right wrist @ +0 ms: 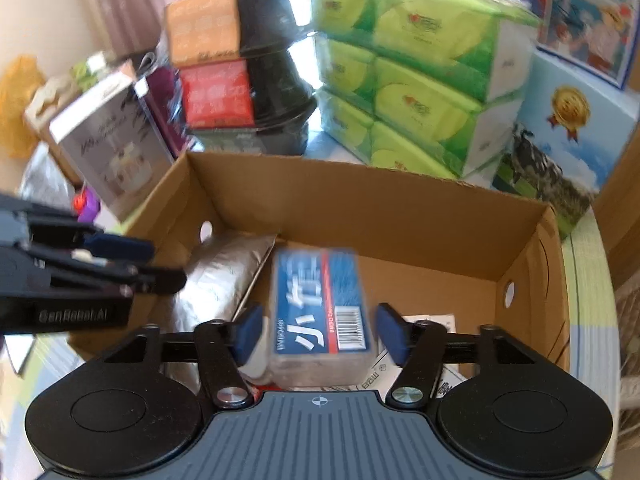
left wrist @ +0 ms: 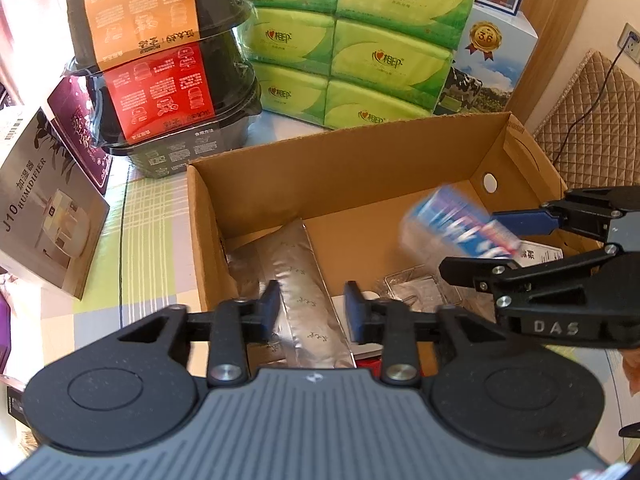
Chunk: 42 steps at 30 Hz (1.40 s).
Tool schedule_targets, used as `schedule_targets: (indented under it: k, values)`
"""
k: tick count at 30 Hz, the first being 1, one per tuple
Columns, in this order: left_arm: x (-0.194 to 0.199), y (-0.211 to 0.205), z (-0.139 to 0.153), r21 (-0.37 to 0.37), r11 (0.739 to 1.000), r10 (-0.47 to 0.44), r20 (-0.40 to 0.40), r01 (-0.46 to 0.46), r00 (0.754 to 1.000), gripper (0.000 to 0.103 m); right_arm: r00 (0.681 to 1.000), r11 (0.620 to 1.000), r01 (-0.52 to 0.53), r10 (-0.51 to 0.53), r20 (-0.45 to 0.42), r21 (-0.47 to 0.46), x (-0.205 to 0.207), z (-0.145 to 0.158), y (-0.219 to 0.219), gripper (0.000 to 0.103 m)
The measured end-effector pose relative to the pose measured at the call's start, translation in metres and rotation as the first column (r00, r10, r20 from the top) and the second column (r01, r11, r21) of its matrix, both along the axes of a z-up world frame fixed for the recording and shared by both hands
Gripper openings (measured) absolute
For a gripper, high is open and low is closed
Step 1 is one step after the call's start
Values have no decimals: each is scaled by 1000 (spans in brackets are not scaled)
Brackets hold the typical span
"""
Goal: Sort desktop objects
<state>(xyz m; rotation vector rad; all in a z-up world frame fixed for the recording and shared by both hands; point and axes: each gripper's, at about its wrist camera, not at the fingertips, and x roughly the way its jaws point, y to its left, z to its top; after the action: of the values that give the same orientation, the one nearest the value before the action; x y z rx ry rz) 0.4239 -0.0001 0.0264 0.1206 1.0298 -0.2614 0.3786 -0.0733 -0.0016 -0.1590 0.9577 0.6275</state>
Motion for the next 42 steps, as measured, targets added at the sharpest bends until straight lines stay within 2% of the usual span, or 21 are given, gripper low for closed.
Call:
schedule_targets:
  k: [4,26,28,31,39,42]
  values:
    - [0,3,0,-7,1000,13,2,-13,1000,41,1000,1000,-2,2,14,-11,0,1,-2,66]
    - [-12,6,2,-11,1000,15,-4,-15,1000,51,999,997,-23,25,25,-72,-13,0,-4,70]
    - [-13,7,4,-11,1000,13,-3,-13,1000,52,999,997,-24,26,25,-75,-15,1,-4,73]
    - [-17,7,7,-13,1000,16,1,-16,1000,62,999,997,-19,21,28,-78,-17,4,-5,82]
    - [-28,7,16,-22,1000,19,14,-18,1000,76,999,996,-17,20,38,-84,-27,12,-8,93]
    - [-35,8,20,-26,999,25,24,-24,999,79,999,996,-21,24,37,-81,-32,16,-10,96]
